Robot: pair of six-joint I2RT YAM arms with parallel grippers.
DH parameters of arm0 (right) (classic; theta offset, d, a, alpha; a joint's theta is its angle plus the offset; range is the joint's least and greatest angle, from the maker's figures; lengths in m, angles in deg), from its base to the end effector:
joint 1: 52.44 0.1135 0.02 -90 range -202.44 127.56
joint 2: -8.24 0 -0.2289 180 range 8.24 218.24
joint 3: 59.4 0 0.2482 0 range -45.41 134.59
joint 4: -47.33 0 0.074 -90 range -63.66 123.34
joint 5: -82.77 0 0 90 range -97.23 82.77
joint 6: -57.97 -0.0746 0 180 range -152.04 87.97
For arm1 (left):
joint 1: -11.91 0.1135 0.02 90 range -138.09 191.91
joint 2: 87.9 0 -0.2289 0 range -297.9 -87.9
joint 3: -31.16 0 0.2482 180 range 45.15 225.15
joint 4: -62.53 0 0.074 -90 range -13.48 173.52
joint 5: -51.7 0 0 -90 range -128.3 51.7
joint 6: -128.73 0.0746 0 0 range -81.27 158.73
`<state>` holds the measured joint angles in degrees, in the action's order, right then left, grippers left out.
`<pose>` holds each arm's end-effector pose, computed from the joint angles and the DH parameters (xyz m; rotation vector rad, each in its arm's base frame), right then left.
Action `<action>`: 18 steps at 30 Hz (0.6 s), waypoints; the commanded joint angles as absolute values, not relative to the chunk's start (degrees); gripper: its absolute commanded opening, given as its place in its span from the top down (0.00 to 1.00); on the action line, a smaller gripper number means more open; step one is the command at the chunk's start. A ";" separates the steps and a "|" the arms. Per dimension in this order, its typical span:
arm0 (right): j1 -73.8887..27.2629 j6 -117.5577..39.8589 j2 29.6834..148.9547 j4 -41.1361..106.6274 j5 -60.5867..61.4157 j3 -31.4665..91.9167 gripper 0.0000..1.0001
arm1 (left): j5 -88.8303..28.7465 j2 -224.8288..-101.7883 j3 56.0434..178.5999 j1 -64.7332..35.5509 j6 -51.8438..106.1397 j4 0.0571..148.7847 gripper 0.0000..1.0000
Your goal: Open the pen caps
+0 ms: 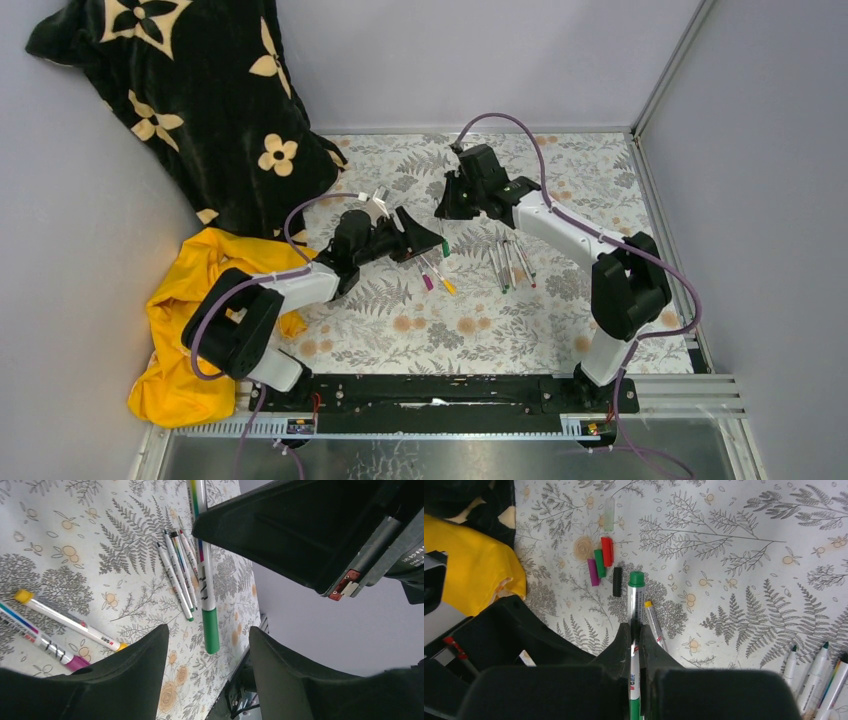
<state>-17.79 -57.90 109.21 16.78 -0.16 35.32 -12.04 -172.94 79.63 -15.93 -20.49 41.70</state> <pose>0.3475 0.2514 0.2225 -0.2473 2.2904 0.7039 0.2810 -0.1857 0.1554 -0.2068 2.0811 -1.4222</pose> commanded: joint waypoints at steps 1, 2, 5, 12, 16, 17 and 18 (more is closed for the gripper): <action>-18.23 -60.62 104.95 21.56 3.07 33.65 1.00 | -9.71 -175.09 78.44 -17.24 -23.53 30.94 0.33; -18.25 -60.84 104.58 21.97 3.20 33.13 1.00 | -9.45 -175.63 78.71 -17.67 -23.80 30.40 0.34; -18.61 -61.35 103.77 22.84 3.74 32.03 1.00 | -9.66 -176.68 79.48 -18.98 -23.94 30.10 0.34; -19.11 -61.94 102.66 23.59 4.79 31.01 1.00 | -10.05 -178.33 80.14 -20.38 -24.56 28.76 0.42; -19.17 -62.09 102.46 23.69 4.98 30.54 1.00 | -9.72 -179.35 80.39 -20.73 -25.40 27.20 0.51; -19.18 -62.27 102.48 23.80 5.25 30.34 1.00 | -9.87 -179.42 80.44 -20.78 -25.49 27.14 0.53; -19.17 -62.35 102.39 23.96 5.37 30.09 1.00 | -10.00 -179.40 80.52 -20.90 -25.56 27.07 0.53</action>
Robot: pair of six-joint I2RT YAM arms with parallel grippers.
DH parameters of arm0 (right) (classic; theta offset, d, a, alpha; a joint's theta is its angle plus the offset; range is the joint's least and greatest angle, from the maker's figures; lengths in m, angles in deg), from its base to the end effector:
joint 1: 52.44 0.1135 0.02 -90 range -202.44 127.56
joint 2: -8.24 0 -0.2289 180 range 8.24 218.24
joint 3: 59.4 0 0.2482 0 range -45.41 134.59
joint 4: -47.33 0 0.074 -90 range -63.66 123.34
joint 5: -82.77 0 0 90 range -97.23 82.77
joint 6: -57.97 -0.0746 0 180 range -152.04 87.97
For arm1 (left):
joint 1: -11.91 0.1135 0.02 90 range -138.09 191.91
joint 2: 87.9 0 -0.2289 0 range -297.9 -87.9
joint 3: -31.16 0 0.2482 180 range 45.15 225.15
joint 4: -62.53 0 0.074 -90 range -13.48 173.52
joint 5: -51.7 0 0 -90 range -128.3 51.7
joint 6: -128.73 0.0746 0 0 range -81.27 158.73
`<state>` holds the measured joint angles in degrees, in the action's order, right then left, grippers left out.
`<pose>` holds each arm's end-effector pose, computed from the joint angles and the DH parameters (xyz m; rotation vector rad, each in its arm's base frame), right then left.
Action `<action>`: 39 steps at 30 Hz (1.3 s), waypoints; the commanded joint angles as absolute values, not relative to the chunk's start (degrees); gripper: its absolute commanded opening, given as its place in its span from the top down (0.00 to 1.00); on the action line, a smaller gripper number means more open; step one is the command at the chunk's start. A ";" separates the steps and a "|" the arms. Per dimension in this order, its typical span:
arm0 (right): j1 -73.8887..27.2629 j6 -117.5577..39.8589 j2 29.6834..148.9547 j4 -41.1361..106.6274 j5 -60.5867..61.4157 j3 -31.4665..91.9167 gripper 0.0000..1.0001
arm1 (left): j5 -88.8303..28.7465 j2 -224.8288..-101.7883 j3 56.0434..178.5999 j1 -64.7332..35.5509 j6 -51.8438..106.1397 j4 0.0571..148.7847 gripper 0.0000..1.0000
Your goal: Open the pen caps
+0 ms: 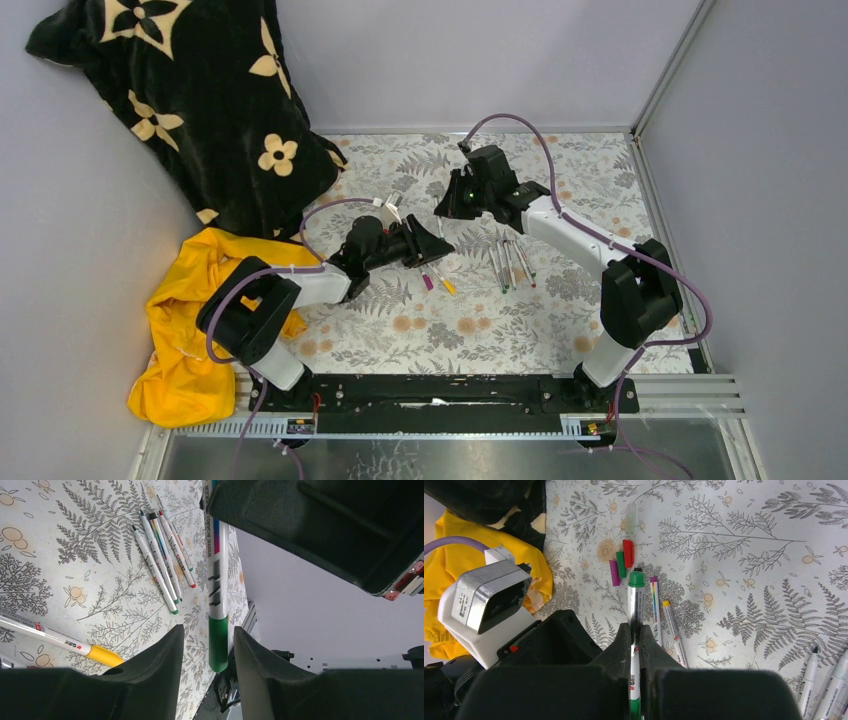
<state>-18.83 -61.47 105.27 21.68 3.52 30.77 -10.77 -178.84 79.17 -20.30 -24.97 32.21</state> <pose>0.3410 0.2433 0.2319 -0.1974 2.2390 0.8238 0.2712 -0.2116 0.1427 -0.1686 2.0764 -1.5514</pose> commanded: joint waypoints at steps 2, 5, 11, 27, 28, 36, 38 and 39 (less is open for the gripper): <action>-19.15 -62.57 102.17 24.33 5.38 29.31 1.00 | -10.07 -179.49 80.65 -20.92 -25.65 26.88 0.54; -19.21 -62.73 101.83 24.63 5.45 28.50 1.00 | -10.07 -179.52 80.92 -20.96 -25.70 26.82 0.54; -19.20 -63.05 101.23 25.12 5.17 27.57 1.00 | -9.08 -180.25 81.33 -21.20 -25.94 25.62 0.74; -19.20 -62.45 99.82 26.72 6.57 25.05 0.84 | -8.00 -179.84 81.28 -21.30 -24.51 26.59 1.00; -19.14 -62.45 99.74 26.99 6.94 24.74 0.79 | -7.85 -179.85 81.54 -21.32 -24.09 27.28 1.00; -19.20 -62.95 99.86 28.19 8.05 23.70 0.74 | -4.90 -181.50 82.97 -21.48 -23.85 27.63 1.00; -19.17 -62.96 99.84 28.07 7.75 23.55 0.78 | -4.44 -181.66 83.46 -21.65 -23.65 28.11 1.00; -19.13 -62.93 99.76 28.07 7.46 23.43 0.82 | -4.52 -181.68 83.54 -21.74 -23.33 28.69 1.00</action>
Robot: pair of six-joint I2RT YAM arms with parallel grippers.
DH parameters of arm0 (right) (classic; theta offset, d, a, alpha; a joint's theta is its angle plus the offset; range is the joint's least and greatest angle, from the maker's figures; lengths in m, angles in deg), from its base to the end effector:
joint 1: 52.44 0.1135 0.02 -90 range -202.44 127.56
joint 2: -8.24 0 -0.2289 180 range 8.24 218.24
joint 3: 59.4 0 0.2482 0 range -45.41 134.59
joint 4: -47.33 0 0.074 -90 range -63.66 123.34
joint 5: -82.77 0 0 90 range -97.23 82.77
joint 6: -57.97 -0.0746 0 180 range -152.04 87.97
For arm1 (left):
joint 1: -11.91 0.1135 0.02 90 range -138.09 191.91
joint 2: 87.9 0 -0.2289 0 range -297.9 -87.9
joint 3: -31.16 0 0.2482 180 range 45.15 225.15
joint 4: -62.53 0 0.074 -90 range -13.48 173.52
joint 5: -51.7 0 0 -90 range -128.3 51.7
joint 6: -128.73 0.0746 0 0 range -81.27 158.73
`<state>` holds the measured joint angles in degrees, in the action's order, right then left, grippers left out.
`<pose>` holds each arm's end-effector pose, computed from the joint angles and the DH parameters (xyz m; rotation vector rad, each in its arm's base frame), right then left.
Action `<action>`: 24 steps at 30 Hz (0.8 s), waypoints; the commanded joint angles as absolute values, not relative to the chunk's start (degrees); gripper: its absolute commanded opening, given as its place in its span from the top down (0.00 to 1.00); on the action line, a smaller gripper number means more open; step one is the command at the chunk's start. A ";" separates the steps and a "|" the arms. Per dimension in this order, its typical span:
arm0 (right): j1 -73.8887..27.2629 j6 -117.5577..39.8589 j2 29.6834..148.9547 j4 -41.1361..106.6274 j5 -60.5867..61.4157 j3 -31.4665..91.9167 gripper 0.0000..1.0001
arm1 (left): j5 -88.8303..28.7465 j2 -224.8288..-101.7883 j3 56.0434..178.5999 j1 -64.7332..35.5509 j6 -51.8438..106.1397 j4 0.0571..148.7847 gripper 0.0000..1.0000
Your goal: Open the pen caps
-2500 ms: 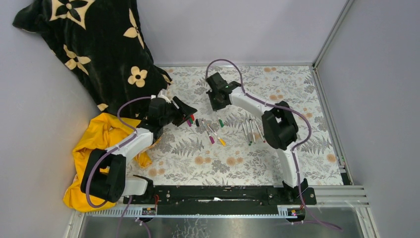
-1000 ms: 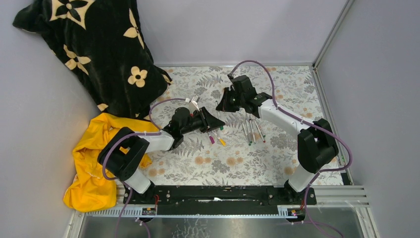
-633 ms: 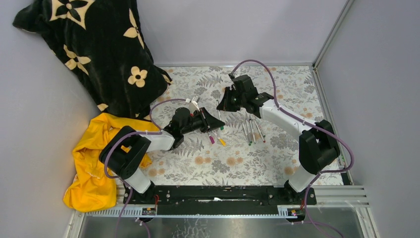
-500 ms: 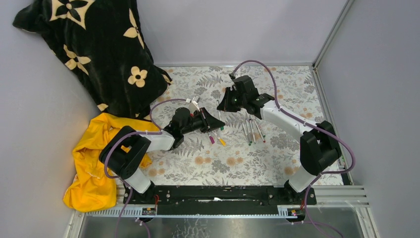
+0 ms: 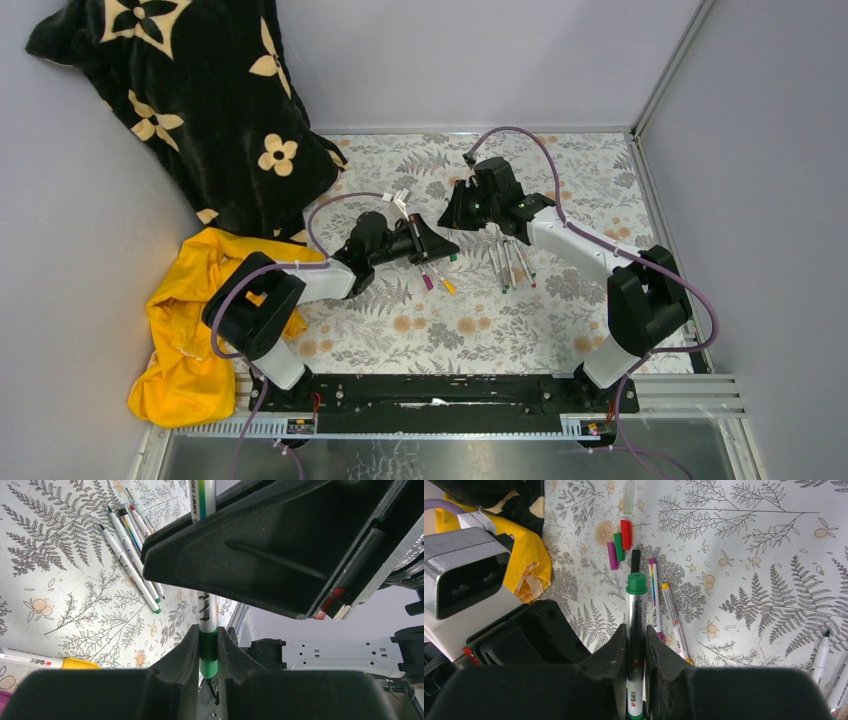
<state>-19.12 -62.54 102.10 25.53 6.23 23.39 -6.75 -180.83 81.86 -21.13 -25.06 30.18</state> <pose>0.3264 0.2354 0.2147 -0.2006 2.2565 0.8771 0.2730 -0.2241 0.1517 -0.0722 2.0541 -1.6327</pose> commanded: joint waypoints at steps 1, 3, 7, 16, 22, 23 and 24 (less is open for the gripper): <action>-19.17 -62.83 99.63 28.02 7.11 23.33 0.87 | -4.43 -181.62 83.72 -21.82 -23.06 29.20 1.00; -19.20 -62.65 99.41 27.53 6.24 23.55 1.00 | -4.47 -181.82 83.79 -21.99 -22.69 29.97 1.00; -19.26 -61.80 99.33 26.25 3.62 24.88 1.00 | -5.64 -181.83 83.61 -23.35 -20.73 33.42 1.00; -22.07 -60.18 102.36 23.26 0.68 31.01 1.00 | -16.11 -183.06 79.58 -33.36 -16.47 38.21 1.00; -23.78 -59.64 104.64 21.96 0.34 35.77 1.00 | -18.89 -187.92 77.90 -38.46 -18.50 34.56 1.00; -24.03 -59.58 104.98 21.84 0.49 36.25 1.00 | -19.47 -188.38 77.87 -39.03 -18.83 34.28 1.00; -24.13 -59.29 105.41 21.23 0.78 36.97 1.00 | -19.96 -188.58 77.61 -39.32 -19.33 33.93 1.00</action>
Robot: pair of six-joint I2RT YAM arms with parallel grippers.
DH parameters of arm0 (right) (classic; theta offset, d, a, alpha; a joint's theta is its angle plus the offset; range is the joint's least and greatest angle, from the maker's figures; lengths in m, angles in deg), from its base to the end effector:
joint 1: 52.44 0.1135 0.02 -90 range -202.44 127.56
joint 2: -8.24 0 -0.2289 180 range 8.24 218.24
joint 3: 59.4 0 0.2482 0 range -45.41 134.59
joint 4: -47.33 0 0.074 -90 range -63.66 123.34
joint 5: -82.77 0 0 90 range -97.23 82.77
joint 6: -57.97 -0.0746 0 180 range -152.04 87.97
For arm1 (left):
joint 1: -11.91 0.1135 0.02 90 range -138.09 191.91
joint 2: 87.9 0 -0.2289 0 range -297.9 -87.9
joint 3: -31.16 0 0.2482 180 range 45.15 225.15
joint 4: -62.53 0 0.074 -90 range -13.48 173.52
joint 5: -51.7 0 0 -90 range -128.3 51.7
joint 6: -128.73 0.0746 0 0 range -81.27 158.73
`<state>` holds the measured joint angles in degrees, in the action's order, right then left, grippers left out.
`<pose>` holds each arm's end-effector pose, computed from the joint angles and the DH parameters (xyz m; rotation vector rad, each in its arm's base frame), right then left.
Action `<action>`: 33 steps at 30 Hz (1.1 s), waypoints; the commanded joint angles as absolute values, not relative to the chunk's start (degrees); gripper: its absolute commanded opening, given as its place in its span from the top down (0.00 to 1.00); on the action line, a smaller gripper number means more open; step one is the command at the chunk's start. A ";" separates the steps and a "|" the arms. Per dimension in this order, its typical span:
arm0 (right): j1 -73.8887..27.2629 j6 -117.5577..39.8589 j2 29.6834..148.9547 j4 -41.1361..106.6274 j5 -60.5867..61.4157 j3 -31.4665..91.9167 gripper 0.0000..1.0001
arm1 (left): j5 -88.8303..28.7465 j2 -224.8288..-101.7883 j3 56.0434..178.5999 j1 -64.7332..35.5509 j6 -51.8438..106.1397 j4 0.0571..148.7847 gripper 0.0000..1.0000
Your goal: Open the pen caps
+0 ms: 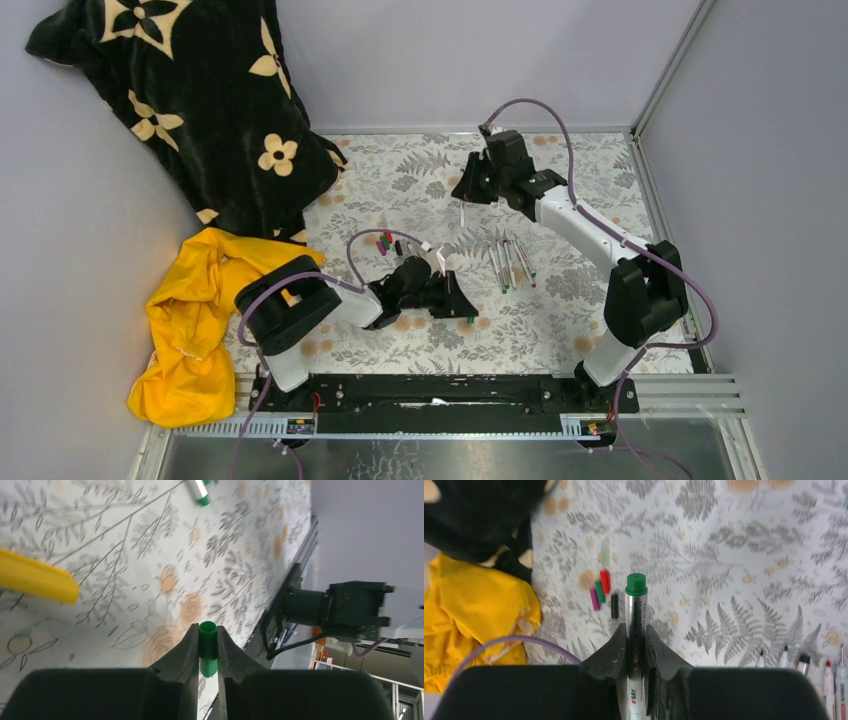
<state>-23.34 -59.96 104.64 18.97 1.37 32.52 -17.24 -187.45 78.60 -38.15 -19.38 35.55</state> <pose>0.3590 0.2126 0.2415 -0.1140 2.2269 0.7266 0.1980 -0.2782 0.0824 0.1114 2.3528 -1.4590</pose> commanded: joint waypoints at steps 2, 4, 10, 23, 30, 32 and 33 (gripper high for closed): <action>-24.20 -58.23 105.95 19.77 0.28 37.83 1.00 | -20.58 -187.68 76.84 -39.33 -20.75 32.94 1.00; -24.19 -57.02 106.04 18.48 -0.98 37.26 1.00 | -23.01 -185.08 77.61 -39.01 -20.74 37.17 1.00; -24.14 -53.84 105.35 16.12 -2.78 31.72 1.00 | -41.26 -173.65 84.18 -37.81 -17.01 61.15 1.00; -22.07 -52.32 104.80 15.31 -9.46 20.72 1.00 | -50.08 -173.23 84.84 -22.65 -19.72 81.21 1.00; -19.96 -52.97 106.02 15.82 -11.41 17.61 1.00 | -46.60 -177.15 84.56 -18.25 -20.42 79.01 0.93; -19.85 -53.69 106.38 15.70 -12.06 16.83 1.00 | -45.97 -178.45 85.40 -17.79 -20.30 78.90 0.92; -19.87 -53.91 106.49 15.78 -12.31 16.36 1.00 | -45.80 -179.04 85.79 -17.65 -20.25 78.97 0.91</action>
<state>-20.54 -53.14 105.93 15.21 -9.38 17.38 -47.21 -176.63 84.46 -18.59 -19.82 79.75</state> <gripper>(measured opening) 0.179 0.199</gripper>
